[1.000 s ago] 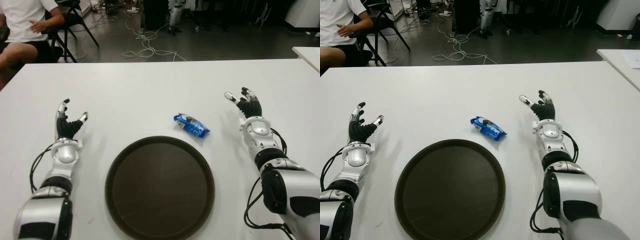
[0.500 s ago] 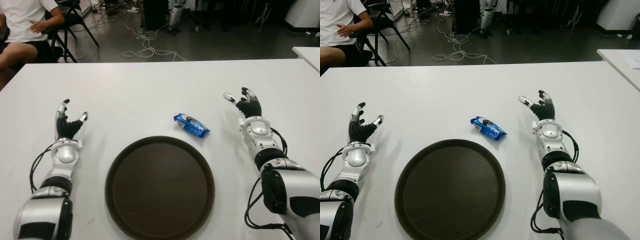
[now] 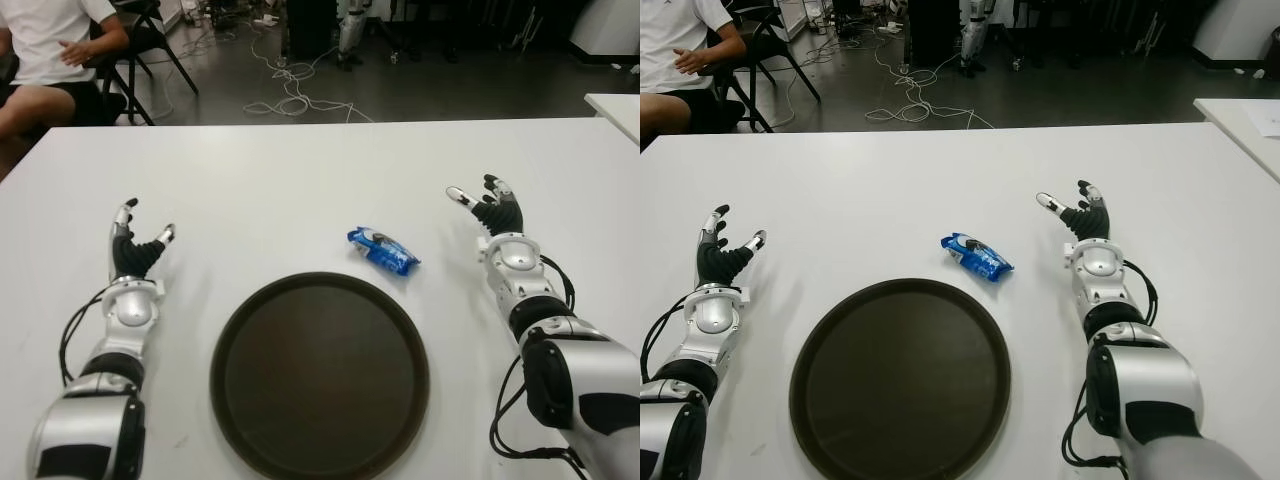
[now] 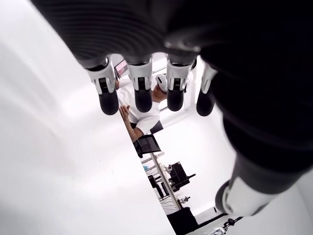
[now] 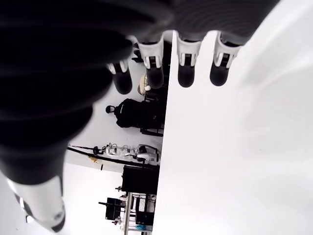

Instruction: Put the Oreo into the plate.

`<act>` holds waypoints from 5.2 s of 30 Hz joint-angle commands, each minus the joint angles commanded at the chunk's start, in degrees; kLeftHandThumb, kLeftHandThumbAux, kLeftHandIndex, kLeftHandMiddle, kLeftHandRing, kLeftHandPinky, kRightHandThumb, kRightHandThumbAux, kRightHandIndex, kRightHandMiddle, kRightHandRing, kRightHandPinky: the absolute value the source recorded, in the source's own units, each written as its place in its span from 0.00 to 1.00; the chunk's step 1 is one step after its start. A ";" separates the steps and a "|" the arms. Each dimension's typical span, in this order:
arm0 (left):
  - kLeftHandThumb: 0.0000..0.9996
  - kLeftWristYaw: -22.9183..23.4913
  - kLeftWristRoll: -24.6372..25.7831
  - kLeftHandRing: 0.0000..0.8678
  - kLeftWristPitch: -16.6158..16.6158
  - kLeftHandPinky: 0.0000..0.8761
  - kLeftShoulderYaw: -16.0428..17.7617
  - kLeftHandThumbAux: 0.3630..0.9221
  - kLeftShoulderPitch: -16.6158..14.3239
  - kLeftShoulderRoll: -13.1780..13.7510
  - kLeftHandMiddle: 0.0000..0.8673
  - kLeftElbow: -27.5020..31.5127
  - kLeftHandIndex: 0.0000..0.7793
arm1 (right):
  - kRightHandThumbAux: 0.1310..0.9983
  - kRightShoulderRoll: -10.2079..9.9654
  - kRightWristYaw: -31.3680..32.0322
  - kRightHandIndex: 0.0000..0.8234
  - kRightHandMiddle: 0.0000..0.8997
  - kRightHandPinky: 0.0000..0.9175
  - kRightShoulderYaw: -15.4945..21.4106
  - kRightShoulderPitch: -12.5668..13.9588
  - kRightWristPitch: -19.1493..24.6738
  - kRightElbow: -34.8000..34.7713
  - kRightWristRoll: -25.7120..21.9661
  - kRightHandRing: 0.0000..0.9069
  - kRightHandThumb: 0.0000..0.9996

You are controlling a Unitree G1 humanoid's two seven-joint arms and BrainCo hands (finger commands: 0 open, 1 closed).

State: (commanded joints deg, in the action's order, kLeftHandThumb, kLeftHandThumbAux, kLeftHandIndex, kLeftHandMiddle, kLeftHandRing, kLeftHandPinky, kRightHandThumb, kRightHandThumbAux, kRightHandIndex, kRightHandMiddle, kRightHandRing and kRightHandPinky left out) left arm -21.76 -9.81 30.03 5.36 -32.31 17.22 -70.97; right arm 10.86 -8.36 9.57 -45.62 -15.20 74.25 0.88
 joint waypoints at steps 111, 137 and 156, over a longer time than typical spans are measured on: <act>0.00 -0.05 0.44 0.04 0.90 0.02 0.18 0.70 0.10 -0.93 0.07 0.41 0.07 | 0.57 0.29 16.66 0.00 0.02 0.00 -31.17 10.09 24.16 -43.56 30.89 0.02 0.00; 0.00 -0.52 0.20 0.07 0.86 0.06 -0.01 0.68 0.07 -0.90 0.10 0.38 0.08 | 0.60 2.71 20.68 0.00 0.00 0.01 -34.67 11.39 30.09 -49.45 35.09 0.00 0.00; 0.00 -0.79 0.34 0.07 0.54 0.05 0.16 0.68 0.06 -0.90 0.10 0.33 0.08 | 0.61 3.99 21.55 0.00 0.00 0.06 -36.63 13.14 33.70 -52.60 38.68 0.00 0.00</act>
State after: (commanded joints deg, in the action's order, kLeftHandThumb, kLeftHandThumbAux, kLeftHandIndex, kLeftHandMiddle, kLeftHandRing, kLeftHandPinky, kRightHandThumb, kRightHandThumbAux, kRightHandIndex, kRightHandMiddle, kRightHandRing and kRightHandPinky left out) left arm -22.55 -9.47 30.57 5.52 -32.25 16.32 -70.63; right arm 14.85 13.20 -27.06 -32.48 18.50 21.65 39.55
